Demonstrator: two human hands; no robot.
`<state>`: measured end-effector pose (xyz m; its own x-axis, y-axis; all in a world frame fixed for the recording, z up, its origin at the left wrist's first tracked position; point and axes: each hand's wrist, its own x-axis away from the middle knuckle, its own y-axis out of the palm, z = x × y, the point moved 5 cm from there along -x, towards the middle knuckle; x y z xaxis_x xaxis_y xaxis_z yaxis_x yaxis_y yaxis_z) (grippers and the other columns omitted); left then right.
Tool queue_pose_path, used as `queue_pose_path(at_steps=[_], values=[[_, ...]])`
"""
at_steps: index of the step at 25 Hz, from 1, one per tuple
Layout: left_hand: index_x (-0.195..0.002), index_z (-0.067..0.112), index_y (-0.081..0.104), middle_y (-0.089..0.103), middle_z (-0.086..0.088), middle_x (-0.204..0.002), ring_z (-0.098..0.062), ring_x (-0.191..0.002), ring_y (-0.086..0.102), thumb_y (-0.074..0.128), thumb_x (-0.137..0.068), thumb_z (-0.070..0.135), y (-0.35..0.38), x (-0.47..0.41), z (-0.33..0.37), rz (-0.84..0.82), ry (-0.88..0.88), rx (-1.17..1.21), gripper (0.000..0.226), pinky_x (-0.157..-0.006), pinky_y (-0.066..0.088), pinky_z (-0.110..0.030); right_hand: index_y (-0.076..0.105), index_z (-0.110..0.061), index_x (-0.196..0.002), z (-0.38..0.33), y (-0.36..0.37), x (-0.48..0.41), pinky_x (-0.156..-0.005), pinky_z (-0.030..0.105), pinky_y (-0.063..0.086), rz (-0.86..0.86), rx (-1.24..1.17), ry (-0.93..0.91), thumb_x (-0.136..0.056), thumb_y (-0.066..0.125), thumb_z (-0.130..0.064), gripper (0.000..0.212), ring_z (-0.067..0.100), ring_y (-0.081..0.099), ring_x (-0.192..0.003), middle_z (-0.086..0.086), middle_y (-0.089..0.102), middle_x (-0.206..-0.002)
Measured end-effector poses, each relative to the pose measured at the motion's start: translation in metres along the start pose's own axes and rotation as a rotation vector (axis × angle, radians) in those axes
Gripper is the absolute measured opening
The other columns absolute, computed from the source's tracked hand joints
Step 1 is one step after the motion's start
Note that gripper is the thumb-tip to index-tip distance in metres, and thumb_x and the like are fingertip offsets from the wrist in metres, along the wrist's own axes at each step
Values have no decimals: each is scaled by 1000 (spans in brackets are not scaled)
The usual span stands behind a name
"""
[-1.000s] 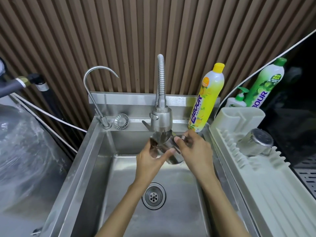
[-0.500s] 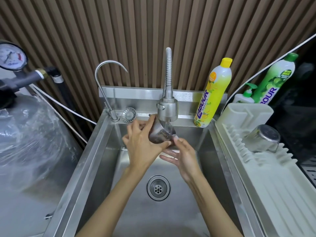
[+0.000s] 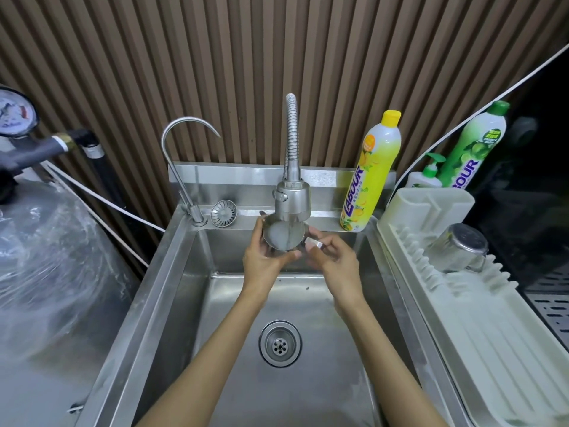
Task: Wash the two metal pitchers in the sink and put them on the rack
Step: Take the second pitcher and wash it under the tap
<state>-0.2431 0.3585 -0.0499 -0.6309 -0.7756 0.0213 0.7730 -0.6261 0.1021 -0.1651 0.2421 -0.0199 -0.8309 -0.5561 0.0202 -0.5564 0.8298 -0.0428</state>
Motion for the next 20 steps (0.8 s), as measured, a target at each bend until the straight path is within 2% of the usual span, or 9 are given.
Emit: queue_pose_path(at_steps=[3, 4, 6, 8, 10, 13, 15, 17, 20], values=[[-134, 28, 44, 50, 8, -115, -12, -113, 51, 84, -48, 11, -12, 10, 16, 113, 183, -211, 97, -96, 38, -10, 47, -12, -68, 30, 17, -3, -82, 31, 58, -207, -536, 257, -87, 57, -4, 22, 22, 70, -88, 13, 64, -111], [-136, 24, 44, 44, 5, -112, -12, -111, 46, 85, -49, 13, -14, 17, 23, 153, 230, -331, 97, -94, 35, -8, 48, -12, -69, 35, 19, -2, -78, 32, 59, -249, -586, 314, -87, 57, -7, 20, 23, 71, -81, 16, 65, -102], [-136, 24, 44, 37, 3, -104, -14, -104, 41, 84, -48, 34, -16, 29, 33, 258, 254, -571, 97, -93, 34, -20, 51, -12, -75, 36, 20, 1, -63, 30, 60, -278, -520, 374, -88, 58, -15, 15, 25, 72, -70, 14, 65, -93], [-132, 32, 49, 38, 3, -97, -14, -99, 42, 76, -45, 59, -16, 32, 30, 301, 138, -721, 95, -90, 39, -33, 56, -10, -82, 31, 11, 1, -48, 23, 53, -217, -315, 384, -87, 61, -24, 15, 25, 71, -59, 12, 68, -96], [-119, 34, 56, 47, 2, -92, -18, -99, 52, 63, -45, 75, -13, 30, 17, 251, 23, -701, 84, -90, 46, -38, 59, -10, -79, 15, -2, -1, -44, 22, 51, -114, -24, 331, -83, 65, -30, 22, 26, 70, -52, 9, 73, -99], [-98, 31, 59, 64, 9, -87, -17, -102, 63, 70, -60, 61, -2, 30, -5, 103, -122, -385, 50, -90, 48, -30, 63, -17, -78, -24, -15, -7, -77, 38, 54, 12, 669, 76, -81, 62, -41, 24, 32, 71, -77, 6, 75, -91], [-101, 28, 57, 69, 5, -95, -17, -102, 65, 80, -54, 46, 5, 24, -14, 46, -159, -188, 55, -95, 49, -33, 58, -23, -79, -38, -11, -4, -84, 36, 48, 48, 866, -82, -83, 59, -37, 14, 31, 66, -96, 4, 74, -99], [-119, 19, 49, 67, -4, -108, -21, -103, 64, 84, -51, 31, 10, 16, -12, 29, -115, -61, 78, -99, 48, -41, 56, -22, -77, -34, -10, -3, -86, 34, 47, 77, 702, -139, -83, 61, -28, 10, 23, 65, -101, -2, 73, -108], [-126, 27, 42, 59, 3, -119, -20, -111, 59, 82, -47, 25, 2, 6, 13, 74, 93, -143, 89, -96, 48, -32, 52, -13, -68, 0, -4, -7, -94, 36, 51, -24, -32, -15, -83, 63, -9, 19, 15, 66, -104, 1, 70, -116]])
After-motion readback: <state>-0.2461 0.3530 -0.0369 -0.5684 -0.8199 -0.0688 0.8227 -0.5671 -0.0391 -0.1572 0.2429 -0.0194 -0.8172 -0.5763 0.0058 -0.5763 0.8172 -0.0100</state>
